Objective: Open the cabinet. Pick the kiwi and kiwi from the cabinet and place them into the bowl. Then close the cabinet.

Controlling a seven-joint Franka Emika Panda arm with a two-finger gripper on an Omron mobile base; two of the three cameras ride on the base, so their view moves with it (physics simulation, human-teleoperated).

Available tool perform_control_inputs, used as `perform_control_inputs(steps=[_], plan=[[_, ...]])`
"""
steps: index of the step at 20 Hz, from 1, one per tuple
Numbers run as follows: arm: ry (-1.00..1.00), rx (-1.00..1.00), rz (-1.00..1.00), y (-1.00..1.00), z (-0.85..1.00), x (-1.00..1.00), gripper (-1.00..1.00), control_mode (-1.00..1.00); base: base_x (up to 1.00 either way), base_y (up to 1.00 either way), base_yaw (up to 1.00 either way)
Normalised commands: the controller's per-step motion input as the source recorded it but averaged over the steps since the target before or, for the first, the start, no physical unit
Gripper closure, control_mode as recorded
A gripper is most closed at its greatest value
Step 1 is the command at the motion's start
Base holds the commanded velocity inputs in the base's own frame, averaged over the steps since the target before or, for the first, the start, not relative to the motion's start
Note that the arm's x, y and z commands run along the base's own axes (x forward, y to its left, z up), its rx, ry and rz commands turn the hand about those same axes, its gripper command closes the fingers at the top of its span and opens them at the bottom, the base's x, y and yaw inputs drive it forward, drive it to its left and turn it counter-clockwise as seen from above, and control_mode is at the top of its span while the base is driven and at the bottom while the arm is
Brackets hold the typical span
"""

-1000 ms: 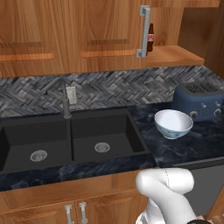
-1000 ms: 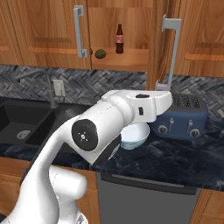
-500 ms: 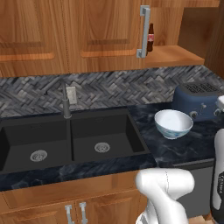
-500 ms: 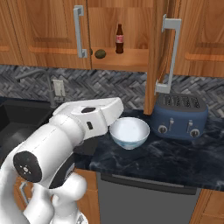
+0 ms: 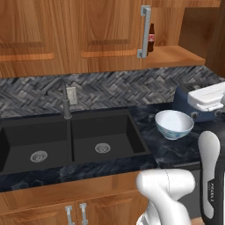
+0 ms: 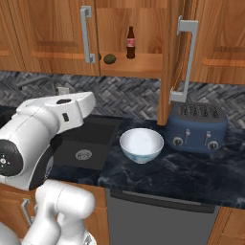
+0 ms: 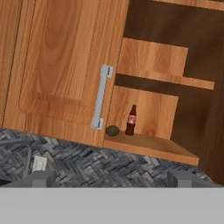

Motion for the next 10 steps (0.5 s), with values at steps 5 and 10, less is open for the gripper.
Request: perform_control_inputs(steps=[5,10], plan=[[0.00,0.14,0.16,0.99,-0.01,0.37,-1.00,-1.00,0.00,0.00,0.00],[0.01,0.18,0.03,0.61,-0.02,0.36,-1.00,-1.00,0.00,0.00,0.00]])
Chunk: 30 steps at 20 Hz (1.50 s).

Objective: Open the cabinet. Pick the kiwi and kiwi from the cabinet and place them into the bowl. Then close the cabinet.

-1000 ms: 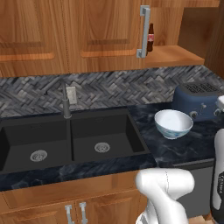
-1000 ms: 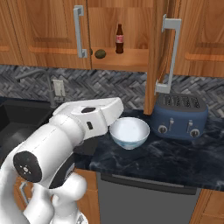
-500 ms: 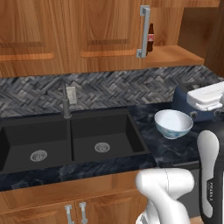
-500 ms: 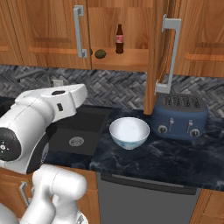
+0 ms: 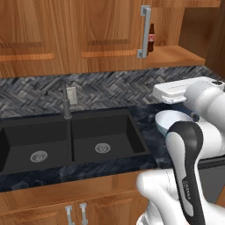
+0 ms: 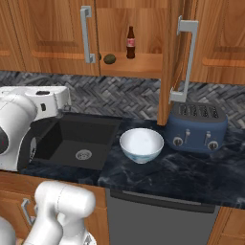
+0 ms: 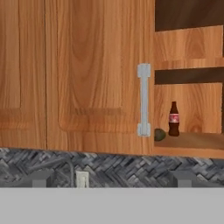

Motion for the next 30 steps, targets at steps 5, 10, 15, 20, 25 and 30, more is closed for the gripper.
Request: perform_control_inputs(steps=[5,10,15,20,25,30], plan=[[0.00,0.02,0.00,0.27,0.00,0.15,-1.00,-1.00,0.00,0.00,0.00],[0.00,0.00,0.00,0.00,0.04,0.00,-1.00,-1.00,0.00,0.00,0.00],[-0.01,0.05,-0.05,-0.14,0.57,-0.02,-1.00,-1.00,0.00,0.00,0.00],[0.00,0.05,-0.03,-0.22,0.48,0.00,-1.00,-1.00,0.00,0.00,0.00],[0.03,0.01,0.00,-0.16,0.07,0.15,-1.00,-1.00,0.00,0.00,0.00],[0.04,0.00,0.00,-0.17,0.00,0.25,-1.00,-1.00,0.00,0.00,0.00]])
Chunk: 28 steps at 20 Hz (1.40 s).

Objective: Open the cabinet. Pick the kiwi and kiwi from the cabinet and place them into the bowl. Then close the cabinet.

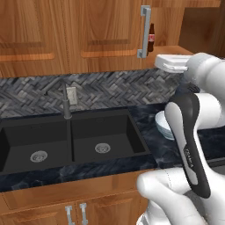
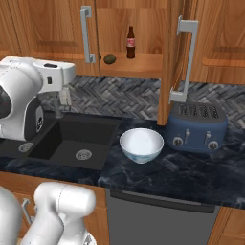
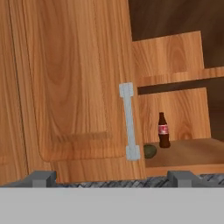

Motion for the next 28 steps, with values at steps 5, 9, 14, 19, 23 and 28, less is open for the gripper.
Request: perform_control_inputs(steps=[5,9,14,19,23,28], plan=[[0.04,0.00,0.00,-0.06,0.00,0.47,-1.00,-1.00,0.00,0.00,0.00],[0.03,0.00,0.00,-0.01,0.00,0.60,-1.00,-1.00,0.00,0.00,0.00],[0.02,-0.01,0.00,0.00,-0.04,0.73,-1.00,-1.00,0.00,0.00,0.00],[0.00,-0.02,0.00,0.00,-0.08,0.76,-1.00,-1.00,0.00,0.00,0.00],[0.00,-0.03,0.00,0.00,-0.11,0.76,-1.00,-1.00,0.00,0.00,0.00],[0.00,-0.03,-0.01,0.00,-0.13,0.81,-1.00,-1.00,0.00,0.00,0.00]])
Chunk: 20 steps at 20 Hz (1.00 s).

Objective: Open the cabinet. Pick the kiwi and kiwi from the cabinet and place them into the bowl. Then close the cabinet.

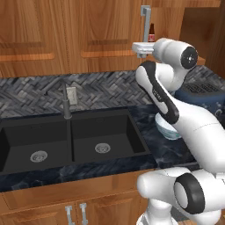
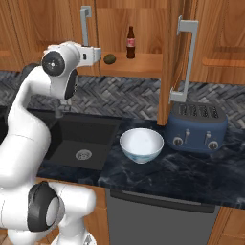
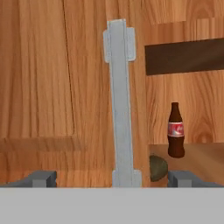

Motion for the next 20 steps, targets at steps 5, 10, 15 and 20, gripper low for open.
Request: perform_control_inputs(steps=[5,10,15,20], plan=[[0.04,-0.01,-0.01,-0.02,-0.07,0.90,-1.00,-1.00,0.00,0.00,0.00],[0.04,-0.02,-0.03,0.00,-0.10,0.93,-1.00,-1.00,0.00,0.00,0.00],[0.01,-0.06,-0.05,0.00,-0.15,0.90,-1.00,-1.00,0.00,0.00,0.00],[0.00,-0.06,-0.05,0.00,-0.12,0.52,1.00,-1.00,0.00,0.00,0.00]])
